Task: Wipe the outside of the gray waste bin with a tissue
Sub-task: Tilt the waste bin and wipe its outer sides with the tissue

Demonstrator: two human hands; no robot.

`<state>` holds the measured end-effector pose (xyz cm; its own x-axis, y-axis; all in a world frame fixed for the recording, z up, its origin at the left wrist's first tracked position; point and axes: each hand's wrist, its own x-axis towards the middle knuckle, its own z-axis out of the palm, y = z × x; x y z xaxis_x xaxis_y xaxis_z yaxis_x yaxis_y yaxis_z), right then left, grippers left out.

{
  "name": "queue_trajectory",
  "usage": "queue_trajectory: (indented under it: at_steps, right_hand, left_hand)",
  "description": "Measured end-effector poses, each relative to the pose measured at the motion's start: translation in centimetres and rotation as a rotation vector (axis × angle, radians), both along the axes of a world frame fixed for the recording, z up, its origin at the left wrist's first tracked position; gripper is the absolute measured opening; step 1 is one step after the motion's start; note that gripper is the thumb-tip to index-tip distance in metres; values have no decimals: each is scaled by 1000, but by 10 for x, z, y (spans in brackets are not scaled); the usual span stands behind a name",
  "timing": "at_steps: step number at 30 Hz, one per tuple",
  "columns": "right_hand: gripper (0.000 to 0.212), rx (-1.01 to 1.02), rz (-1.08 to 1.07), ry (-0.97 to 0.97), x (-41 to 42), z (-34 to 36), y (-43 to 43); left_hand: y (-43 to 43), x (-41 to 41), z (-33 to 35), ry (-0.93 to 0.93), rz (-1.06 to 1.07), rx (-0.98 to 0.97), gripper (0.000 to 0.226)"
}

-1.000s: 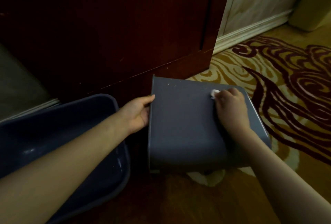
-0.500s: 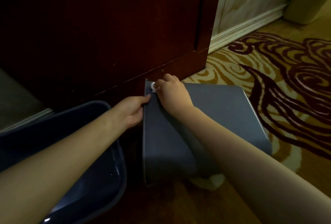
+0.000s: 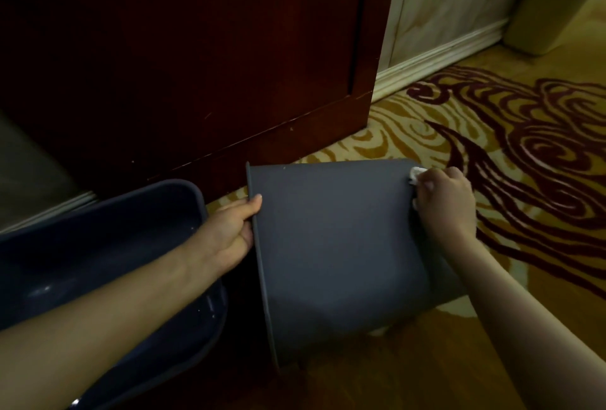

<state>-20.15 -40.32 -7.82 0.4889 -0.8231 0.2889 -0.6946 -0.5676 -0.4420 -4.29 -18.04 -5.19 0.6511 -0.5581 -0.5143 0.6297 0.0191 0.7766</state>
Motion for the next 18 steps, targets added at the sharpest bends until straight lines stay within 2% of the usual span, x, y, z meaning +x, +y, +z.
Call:
queue_trajectory:
  at_steps: [3,5,7,9,16,18]
  right_hand:
    - [19,-30,-18,-101,-7,11,17]
    - [15,-120,201,-159,2,18,49]
    - [14,-176,456,-115,18,19,74]
    - [16,-169,530,-57,26,15,76]
    - [20,4,64,-39,-29,-5,22]
    - [14,-26,62,-90,-38,-5,39]
  left_hand:
    - [-1,-2,5,-43,-14,0,36]
    - [-2,-1,8,-62,-30,6,37]
    - [-2,0,12,-66,-50,25,36]
    - [-3,3,14,-70,-71,42,35]
    - [-2,12,9,-2,-42,85,36]
    - [-1,16,7,16,-44,94,35]
